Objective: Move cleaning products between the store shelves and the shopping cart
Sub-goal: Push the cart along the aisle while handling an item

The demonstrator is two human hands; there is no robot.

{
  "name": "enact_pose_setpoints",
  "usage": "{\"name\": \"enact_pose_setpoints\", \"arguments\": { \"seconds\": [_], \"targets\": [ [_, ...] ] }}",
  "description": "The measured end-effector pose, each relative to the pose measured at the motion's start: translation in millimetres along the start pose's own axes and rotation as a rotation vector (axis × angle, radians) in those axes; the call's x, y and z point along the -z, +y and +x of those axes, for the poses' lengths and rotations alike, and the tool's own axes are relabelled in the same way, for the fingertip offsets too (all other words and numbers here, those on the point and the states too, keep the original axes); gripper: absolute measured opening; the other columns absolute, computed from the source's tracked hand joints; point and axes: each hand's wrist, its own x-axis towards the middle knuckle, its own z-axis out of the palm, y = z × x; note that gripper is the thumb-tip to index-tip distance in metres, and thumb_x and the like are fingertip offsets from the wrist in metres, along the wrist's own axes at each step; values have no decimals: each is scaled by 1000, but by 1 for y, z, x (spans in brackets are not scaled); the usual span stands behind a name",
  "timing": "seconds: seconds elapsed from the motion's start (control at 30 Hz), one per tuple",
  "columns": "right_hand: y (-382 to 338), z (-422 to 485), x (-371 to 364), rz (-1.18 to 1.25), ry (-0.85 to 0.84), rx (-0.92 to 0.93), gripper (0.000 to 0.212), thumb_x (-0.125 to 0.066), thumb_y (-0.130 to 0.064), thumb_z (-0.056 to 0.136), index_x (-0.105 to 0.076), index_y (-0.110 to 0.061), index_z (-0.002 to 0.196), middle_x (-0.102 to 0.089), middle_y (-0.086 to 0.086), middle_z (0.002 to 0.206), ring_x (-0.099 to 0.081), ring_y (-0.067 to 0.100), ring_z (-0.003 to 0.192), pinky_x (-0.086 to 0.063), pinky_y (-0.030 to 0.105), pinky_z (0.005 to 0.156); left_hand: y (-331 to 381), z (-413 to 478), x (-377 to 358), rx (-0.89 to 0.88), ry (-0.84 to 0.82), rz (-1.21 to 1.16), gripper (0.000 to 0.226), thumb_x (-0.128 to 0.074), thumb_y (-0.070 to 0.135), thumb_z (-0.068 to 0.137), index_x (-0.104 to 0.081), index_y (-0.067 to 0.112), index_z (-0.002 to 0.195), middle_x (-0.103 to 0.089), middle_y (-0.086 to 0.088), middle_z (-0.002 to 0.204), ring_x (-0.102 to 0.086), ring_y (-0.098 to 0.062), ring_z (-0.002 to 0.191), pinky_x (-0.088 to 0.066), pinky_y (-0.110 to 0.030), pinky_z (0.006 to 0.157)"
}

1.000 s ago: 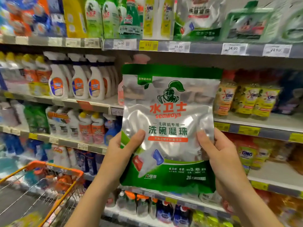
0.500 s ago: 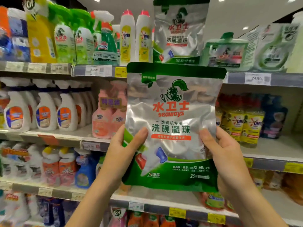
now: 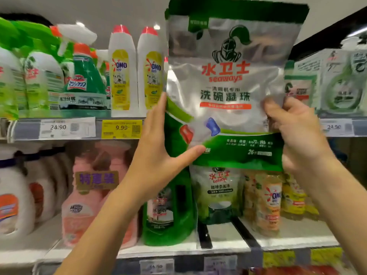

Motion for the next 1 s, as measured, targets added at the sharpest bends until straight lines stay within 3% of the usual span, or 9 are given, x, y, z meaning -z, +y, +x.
{"name": "enact_pose_setpoints", "arguments": {
  "seconds": [0.13,0.37,0.43,0.53,0.63,0.77,0.83,0.9,1.0],
  "targets": [
    [-10,55,-9,30,-28,73,15,-51,-7,98,-65,-11,103,-75,6,92,-73,23,90,-60,37,75,-7,49,-8,-99,91,46,101,-68,54,76,-18,12,152,-31,3,152,-31,-10,140,-31,-36,115],
    [-11,118,-30,-58,-37,266,13,-53,-5,96,-62,-11,89,-72,-4,76,-69,15,77,-56,33,72,-16,105,-25,-138,239,125,80,-74,24,83,-29,4,147,-41,-8,132,-37,-7,117,-27,-11,108],
    [-6,126,-35,-242,-1,413,6,-53,-16,97,-58,-12,96,-66,-5,83,-64,8,79,-53,28,73,-24,111,-28,-118,267,138,82,-75,21,83,-28,2,147,-40,-11,131,-34,-6,116,-22,0,101],
    [12,129,-43,-545,141,730,22,-48,-24,100,-49,-6,114,-60,-4,102,-57,-9,88,-49,17,79,-34,109,-32,-131,294,188,87,-75,21,83,-22,-2,148,-36,-14,135,-28,-6,119,-14,5,99],
    [31,132,-49,-678,257,941,52,-45,-27,101,-37,9,137,-50,10,127,-43,4,115,-36,22,104,-36,108,-32,-147,299,251,88,-74,19,83,-19,-4,149,-32,-20,139,-24,-9,124,-9,7,99],
    [30,134,-45,-1226,389,968,65,-17,-55,100,-50,-12,137,-41,24,145,-29,29,139,-19,50,115,-33,110,-36,-135,267,331,78,-72,17,84,-29,-2,147,-23,-22,149,-19,-28,143,-9,-18,116],
    [26,131,-42,-1392,263,950,71,-9,-61,97,-51,-17,133,-27,20,155,-19,33,145,-6,49,116,-33,111,-37,-168,267,415,61,-72,17,84,-46,2,138,-18,-21,155,-10,-35,147,-4,-31,120],
    [27,127,-37,-1441,-60,978,74,-8,-66,95,-48,-19,136,-33,15,153,-20,27,142,-7,43,114,-38,111,-36,-213,239,497,52,-70,21,84,-55,8,132,-26,-17,155,-13,-37,146,-1,-44,121],
    [23,126,-21,-1564,-462,929,84,-15,-77,85,-29,-26,150,-25,6,159,-15,25,147,1,41,118,-43,113,-25,-237,108,451,54,-67,26,85,-52,16,136,-38,-8,151,-21,-30,145,-16,-59,116]
  ]
}}
